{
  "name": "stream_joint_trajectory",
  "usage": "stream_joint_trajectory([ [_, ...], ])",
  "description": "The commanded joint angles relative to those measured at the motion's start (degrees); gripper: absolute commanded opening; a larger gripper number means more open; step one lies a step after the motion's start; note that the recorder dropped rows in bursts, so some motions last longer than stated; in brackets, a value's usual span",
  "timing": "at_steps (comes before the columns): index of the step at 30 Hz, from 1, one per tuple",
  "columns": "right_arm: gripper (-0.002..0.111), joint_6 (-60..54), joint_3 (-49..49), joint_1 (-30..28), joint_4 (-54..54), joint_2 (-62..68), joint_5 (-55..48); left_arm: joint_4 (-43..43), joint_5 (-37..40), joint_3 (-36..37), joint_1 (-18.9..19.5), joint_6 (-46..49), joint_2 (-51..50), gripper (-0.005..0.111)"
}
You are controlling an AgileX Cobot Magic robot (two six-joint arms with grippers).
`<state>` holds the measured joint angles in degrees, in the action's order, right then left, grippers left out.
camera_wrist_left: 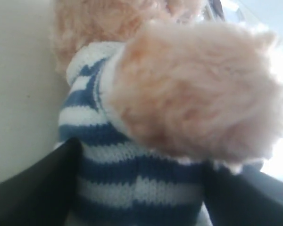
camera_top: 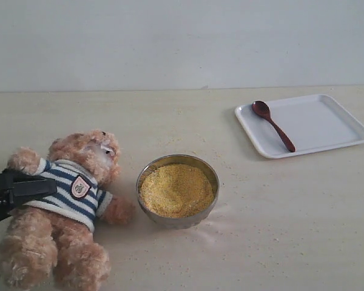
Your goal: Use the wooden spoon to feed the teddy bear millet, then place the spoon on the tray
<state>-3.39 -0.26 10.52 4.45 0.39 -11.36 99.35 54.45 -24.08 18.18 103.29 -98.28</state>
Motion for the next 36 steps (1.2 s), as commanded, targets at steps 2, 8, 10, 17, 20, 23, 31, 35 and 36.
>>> stream_joint_trajectory([
  [2, 0.001, -0.2, 0.3, -0.1, -0.2, -0.4, 0.0, 0.6, 5.7, -0.2, 0.0, -1.8, 3.1, 0.065],
  [8, 0.001, -0.2, 0.3, -0.1, -0.2, -0.4, 0.0, -0.2, 5.7, -0.2, 0.0, -5.0, 10.8, 0.065],
  [10, 0.001, -0.2, 0.3, -0.1, -0.2, -0.4, 0.0, -1.1, 5.3, -0.2, 0.0, -6.5, 13.8, 0.065],
  [17, 0.001, -0.2, 0.3, -0.1, -0.2, -0.4, 0.0, -4.8, 5.5, -0.2, 0.0, -12.6, 26.0, 0.065],
  [20, 0.001, -0.2, 0.3, -0.1, -0.2, -0.4, 0.0, -6.8, 5.5, -0.2, 0.0, -15.6, 31.7, 0.065],
  [23, 0.001, -0.2, 0.3, -0.1, -0.2, -0.4, 0.0, -9.2, 5.2, -0.2, 0.0, -19.9, 37.8, 0.064],
  [31, 0.001, -0.2, 0.3, -0.1, -0.2, -0.4, 0.0, -16.8, 5.3, -0.2, 0.0, -33.0, 56.0, 0.046],
  [35, 0.001, -0.2, 0.3, -0.1, -0.2, -0.4, 0.0, -19.6, 5.7, -0.2, 0.0, -37.9, 65.7, 0.028],
  [36, 0.001, -0.2, 0.3, -0.1, -0.2, -0.4, 0.0, -19.7, 5.8, -0.2, 0.0, -39.5, 68.3, 0.023],
])
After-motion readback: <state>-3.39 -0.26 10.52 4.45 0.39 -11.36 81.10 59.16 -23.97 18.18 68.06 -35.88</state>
